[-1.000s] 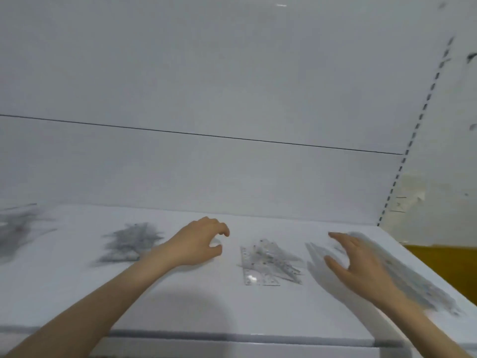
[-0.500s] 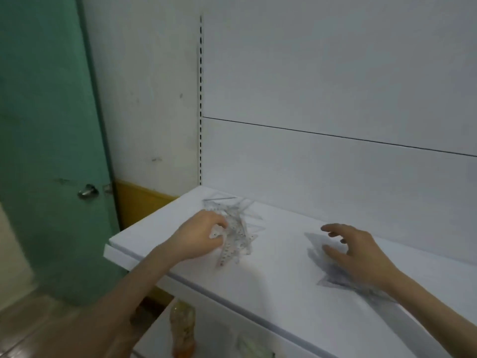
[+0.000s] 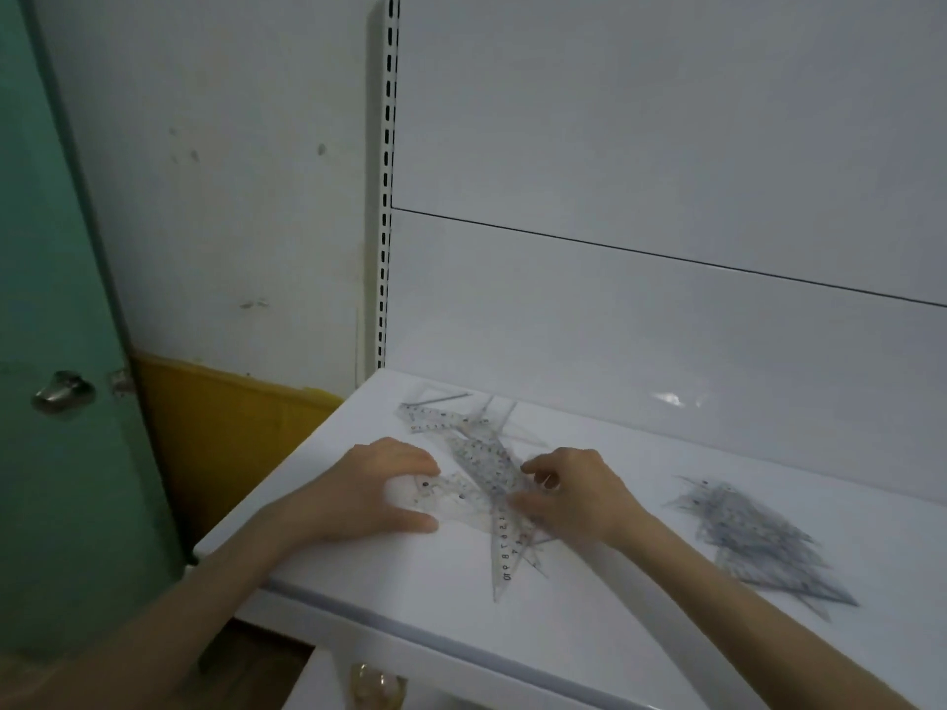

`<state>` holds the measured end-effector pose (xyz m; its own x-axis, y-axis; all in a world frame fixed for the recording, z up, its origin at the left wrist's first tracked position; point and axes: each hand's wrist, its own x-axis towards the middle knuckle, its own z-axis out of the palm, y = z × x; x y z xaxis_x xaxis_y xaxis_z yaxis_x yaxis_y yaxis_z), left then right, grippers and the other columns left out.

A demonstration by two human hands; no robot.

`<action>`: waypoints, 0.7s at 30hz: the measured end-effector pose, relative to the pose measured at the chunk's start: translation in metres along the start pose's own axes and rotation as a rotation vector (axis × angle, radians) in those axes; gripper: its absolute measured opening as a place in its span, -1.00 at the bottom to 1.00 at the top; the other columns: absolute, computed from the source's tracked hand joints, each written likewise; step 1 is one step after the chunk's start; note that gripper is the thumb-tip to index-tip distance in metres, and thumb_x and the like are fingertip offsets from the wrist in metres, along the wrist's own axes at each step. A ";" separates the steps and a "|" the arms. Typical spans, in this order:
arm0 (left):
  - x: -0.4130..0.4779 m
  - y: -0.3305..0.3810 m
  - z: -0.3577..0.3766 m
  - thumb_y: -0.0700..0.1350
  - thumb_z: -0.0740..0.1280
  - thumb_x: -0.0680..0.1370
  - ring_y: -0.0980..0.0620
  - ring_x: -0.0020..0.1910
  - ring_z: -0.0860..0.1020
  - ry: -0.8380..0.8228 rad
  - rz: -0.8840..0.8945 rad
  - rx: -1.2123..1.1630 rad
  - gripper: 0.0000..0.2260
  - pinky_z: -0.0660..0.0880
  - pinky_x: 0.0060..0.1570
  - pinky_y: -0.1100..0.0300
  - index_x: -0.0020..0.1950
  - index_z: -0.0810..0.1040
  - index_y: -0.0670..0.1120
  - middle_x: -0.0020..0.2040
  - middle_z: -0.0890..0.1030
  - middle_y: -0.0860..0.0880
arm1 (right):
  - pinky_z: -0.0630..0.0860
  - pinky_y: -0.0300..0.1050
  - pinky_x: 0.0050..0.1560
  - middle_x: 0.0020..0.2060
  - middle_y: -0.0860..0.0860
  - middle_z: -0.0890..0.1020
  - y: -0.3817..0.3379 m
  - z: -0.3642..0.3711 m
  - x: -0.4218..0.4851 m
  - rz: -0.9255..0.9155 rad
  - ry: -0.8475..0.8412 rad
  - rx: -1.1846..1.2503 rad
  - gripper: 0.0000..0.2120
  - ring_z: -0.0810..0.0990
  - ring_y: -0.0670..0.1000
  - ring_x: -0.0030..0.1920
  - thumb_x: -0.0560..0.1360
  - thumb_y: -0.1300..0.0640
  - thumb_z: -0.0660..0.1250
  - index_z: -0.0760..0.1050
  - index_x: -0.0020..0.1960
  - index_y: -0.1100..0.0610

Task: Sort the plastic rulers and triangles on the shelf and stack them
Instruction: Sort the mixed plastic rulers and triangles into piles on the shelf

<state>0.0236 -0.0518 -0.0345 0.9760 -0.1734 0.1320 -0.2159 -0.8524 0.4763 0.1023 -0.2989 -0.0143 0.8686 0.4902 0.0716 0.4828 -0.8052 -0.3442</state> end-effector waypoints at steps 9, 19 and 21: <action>0.016 0.001 -0.008 0.39 0.24 0.17 0.23 0.04 0.25 -0.052 0.045 0.135 -0.36 0.26 0.07 0.34 0.17 0.40 0.14 -0.02 0.31 0.31 | 0.55 -0.11 0.04 -0.19 -0.13 0.62 0.003 -0.016 -0.005 0.077 0.123 0.123 -0.66 0.60 -0.09 -0.07 0.34 -0.01 0.44 0.62 0.10 0.05; 0.017 0.017 -0.013 0.19 0.39 0.26 0.10 -0.12 0.46 -0.037 -0.011 -0.026 -0.62 0.45 -0.11 0.17 0.00 0.36 0.20 -0.10 0.48 0.17 | 0.45 -0.43 -0.21 -0.21 -0.09 0.66 0.050 -0.048 -0.051 0.093 0.064 0.108 -0.73 0.59 -0.17 -0.23 0.32 0.16 0.46 0.64 0.02 0.05; 0.019 0.026 -0.012 0.21 0.37 0.26 0.11 -0.21 0.46 -0.019 -0.006 0.016 -0.61 0.44 -0.19 0.15 0.03 0.36 0.25 -0.12 0.47 0.17 | 0.46 -0.41 -0.18 -0.18 -0.12 0.64 0.059 -0.052 -0.062 0.074 0.029 0.070 -0.69 0.56 -0.18 -0.24 0.34 0.16 0.44 0.61 0.08 0.03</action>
<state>0.0362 -0.0718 -0.0093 0.9777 -0.1774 0.1124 -0.2095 -0.8613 0.4628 0.0831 -0.3942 0.0099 0.9048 0.4200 0.0703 0.4095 -0.8130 -0.4139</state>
